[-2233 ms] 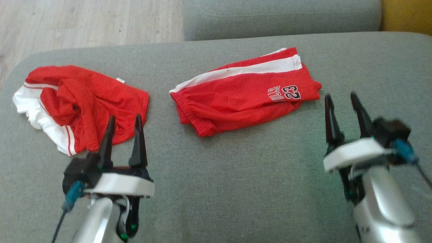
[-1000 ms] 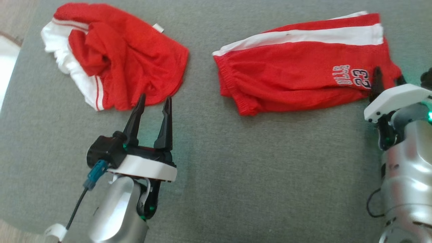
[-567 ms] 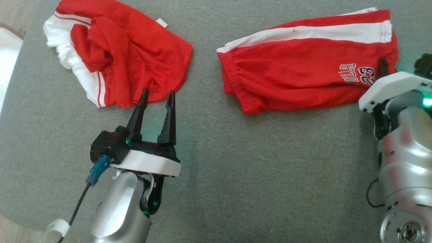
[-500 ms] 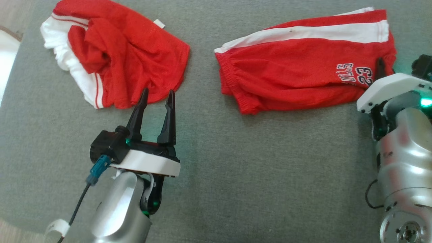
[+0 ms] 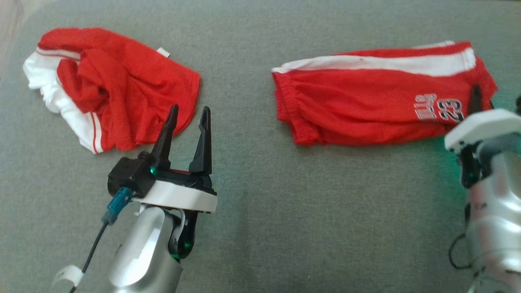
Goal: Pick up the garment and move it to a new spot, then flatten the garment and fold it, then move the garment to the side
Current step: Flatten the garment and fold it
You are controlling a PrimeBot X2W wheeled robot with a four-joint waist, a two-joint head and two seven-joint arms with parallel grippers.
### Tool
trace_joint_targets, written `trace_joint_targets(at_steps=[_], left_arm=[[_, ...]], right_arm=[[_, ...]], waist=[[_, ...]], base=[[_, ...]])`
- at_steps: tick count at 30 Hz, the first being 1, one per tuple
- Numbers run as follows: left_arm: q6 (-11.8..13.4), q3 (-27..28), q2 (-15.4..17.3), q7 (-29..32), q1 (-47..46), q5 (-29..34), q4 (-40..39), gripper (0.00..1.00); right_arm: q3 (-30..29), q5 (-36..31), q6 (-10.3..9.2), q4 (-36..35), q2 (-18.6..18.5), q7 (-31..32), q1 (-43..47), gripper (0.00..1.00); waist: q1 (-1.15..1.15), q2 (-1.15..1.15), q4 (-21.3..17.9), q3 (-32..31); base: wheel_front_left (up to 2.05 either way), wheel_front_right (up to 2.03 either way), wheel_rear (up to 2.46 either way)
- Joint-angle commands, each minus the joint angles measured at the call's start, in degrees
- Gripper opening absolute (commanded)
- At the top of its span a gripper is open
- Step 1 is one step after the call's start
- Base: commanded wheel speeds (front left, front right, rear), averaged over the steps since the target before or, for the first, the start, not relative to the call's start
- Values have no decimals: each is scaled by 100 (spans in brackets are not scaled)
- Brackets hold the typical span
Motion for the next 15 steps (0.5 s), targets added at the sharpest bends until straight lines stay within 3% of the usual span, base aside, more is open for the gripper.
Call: trace_joint_targets(at_steps=[1, 15], left_arm=[[-9, 163, 52, -46, -24, 51, -188, 100], [2, 32, 52, -46, 114, 80, -235, 100]], right_arm=[[139, 68, -4, -223, -32, -9, 8, 0], [77, 558, -4, -1208, 65, 49, 715, 0]], waist=[[0, 0, -92, -114], [0, 0, -149, -351]], base=[[0, 0, 0], [0, 0, 0]])
